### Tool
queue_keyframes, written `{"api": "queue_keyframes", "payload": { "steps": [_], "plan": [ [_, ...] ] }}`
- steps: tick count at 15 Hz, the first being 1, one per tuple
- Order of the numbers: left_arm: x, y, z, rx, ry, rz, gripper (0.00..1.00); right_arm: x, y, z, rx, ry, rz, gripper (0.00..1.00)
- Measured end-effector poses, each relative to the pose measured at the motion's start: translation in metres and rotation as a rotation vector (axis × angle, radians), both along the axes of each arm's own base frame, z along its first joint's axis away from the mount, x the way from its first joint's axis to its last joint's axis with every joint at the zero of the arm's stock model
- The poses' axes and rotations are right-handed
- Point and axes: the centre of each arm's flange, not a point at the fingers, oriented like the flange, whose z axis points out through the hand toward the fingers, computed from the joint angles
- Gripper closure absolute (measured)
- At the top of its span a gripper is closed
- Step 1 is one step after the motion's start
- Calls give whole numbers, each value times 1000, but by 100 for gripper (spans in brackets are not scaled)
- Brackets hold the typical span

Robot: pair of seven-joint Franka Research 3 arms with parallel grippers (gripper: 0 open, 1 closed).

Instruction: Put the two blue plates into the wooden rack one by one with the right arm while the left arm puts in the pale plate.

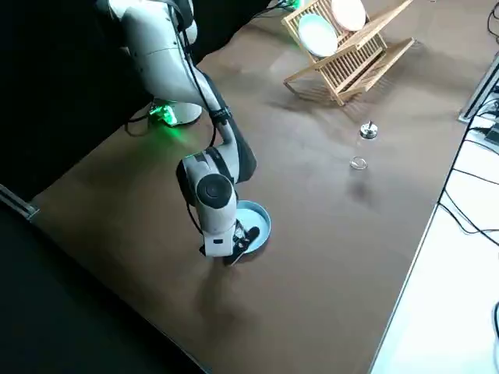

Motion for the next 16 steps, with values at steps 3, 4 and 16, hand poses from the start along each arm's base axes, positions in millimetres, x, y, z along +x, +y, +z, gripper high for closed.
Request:
{"api": "queue_keyframes", "payload": {
  "steps": [3, 4, 16],
  "plan": [
    [1, 0, -1, 0, 2, 0, 0, 3, -1, -3, -13, -22, 4, 67],
    [1, 0, -2, 0, 3, 0, 0, 4, -2, -4, -20, -36, 6, 68],
    [2, 2, -5, 0, 9, 4, 0, -6, 30, -5, 152, 212, 54, 95]
  ]
}}
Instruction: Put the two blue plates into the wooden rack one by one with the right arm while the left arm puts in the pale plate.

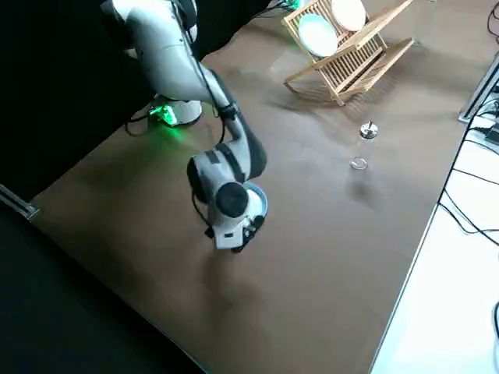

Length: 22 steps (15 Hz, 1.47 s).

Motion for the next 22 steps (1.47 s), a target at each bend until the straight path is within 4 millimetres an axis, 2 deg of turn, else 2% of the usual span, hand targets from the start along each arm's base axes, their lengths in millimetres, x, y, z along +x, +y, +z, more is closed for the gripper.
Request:
{"api": "queue_keyframes", "payload": {
  "steps": [2, 4, 6, 7, 8, 9, 14, 19, 22],
  "plan": [
    [0, 0, 0, 0, 0, 1, 0, 9, 29, 20, 65, 114, 33, 97],
    [0, 1, -1, 0, 2, 1, 0, 18, 63, 55, 122, 235, 66, 97],
    [1, 1, -2, 0, 4, 2, 0, 25, 105, 91, 169, 334, 76, 97],
    [1, 1, -2, 0, 4, 2, 0, 24, 128, 106, 183, 400, 77, 97],
    [1, 1, -3, 0, 5, 2, 0, 19, 179, 130, 189, 562, 81, 97],
    [1, 1, -3, 0, 6, 2, 0, 16, 207, 140, 196, 637, 86, 97],
    [1, 2, -5, 1, 10, 2, 0, -4, 333, 175, 199, 778, 14, 97],
    [1, 2, -6, 1, 13, 2, 0, -35, 468, 196, 95, 894, -110, 97],
    [1, 1, -6, 1, 13, 1, 0, -47, 541, 210, 53, 932, -166, 96]
  ]
}}
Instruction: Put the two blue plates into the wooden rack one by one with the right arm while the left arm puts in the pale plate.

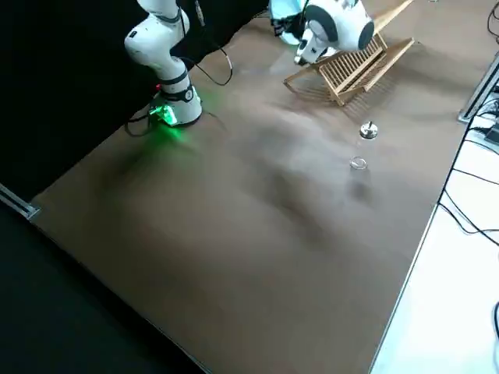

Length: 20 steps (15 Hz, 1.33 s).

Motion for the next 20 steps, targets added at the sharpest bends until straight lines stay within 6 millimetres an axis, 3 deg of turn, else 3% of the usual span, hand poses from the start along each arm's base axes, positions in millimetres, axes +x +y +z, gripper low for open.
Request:
{"api": "queue_keyframes", "payload": {
  "steps": [2, 5, 8, 10, 20],
  "plan": [
    [0, 0, 0, 0, 0, 1, 0, -6, 42, 5, -39, -23, -39, 95],
    [0, 0, -1, 0, 2, 1, 0, -20, 101, -4, -134, -76, -110, 95],
    [2, 0, -5, 0, 9, 1, 0, -29, 137, -12, -171, -115, -144, 93],
    [3, 0, -6, 1, 12, 1, 0, -29, 146, -14, -172, -132, -167, 94],
    [3, 1, -7, 1, 13, 1, 0, -26, 152, -37, -167, -96, -209, 90]
  ]
}}
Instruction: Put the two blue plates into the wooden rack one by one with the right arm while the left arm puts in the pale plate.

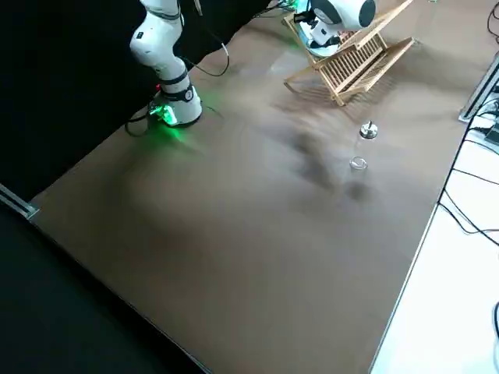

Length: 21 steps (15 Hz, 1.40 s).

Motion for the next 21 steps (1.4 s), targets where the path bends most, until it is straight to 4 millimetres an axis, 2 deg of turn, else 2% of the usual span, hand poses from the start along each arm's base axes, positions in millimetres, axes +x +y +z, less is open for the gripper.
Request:
{"api": "queue_keyframes", "payload": {
  "steps": [7, 9, 11, 14, 15, 16, 18, 20, 21],
  "plan": [
    [0, 0, 0, 0, 0, 0, 0, 10, 4, 15, 41, -21, -27, 83],
    [0, 0, 0, 0, 0, 0, 0, 14, 0, 16, 42, -23, -36, 83],
    [0, 0, 0, 0, -2, 0, 0, 25, -13, 20, 46, -46, -53, 81],
    [1, 0, 1, -1, -11, 0, 0, 59, -63, 33, 40, -216, 13, 77],
    [3, 0, 2, -2, -24, -1, 0, 76, -99, 38, 14, -339, 119, 70],
    [3, 0, 2, -3, -30, -1, 0, 83, -114, 40, 1, -388, 169, 67],
    [4, -1, 3, -4, -35, -1, 0, 99, -141, 53, -15, -485, 260, 51],
    [5, -1, 4, -4, -43, -1, 0, 113, -164, 77, -54, -579, 337, 47],
    [5, -1, 4, -5, -48, -1, 0, 119, -174, 94, -84, -623, 359, 37]
  ]
}}
